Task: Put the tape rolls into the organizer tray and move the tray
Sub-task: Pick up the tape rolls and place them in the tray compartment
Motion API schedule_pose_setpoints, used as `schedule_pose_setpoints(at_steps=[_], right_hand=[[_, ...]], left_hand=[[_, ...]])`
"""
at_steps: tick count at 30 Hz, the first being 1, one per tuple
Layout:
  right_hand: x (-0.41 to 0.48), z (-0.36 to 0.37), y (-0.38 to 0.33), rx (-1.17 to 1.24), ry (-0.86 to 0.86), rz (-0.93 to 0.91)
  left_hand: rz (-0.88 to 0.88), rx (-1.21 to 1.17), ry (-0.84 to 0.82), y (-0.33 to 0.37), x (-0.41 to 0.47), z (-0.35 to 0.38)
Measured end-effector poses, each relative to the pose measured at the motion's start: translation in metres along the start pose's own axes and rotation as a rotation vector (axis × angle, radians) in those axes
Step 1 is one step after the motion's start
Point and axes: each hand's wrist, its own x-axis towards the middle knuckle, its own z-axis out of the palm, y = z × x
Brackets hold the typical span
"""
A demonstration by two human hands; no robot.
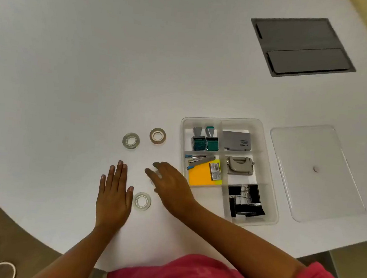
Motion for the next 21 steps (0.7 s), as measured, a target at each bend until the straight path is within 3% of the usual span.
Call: schedule_pose_setpoints(at_steps=[9,15,21], right_hand=[[0.007,0.006,-0.005,-0.064,-0.077,0.055],[-0.013,-0.025,-0.001,0.053,0.067,0.070],[-0.063,-0.057,0.025,0.054,0.162,0.248]], left_hand=[[-0.015,0.027,-0.001,-0.002,0.002,0.001],[-0.012,-0.001,0.002,-0.001,0.002,0.001],[-0.012,-0.013,0.008,-0.001,0.001,0.000]])
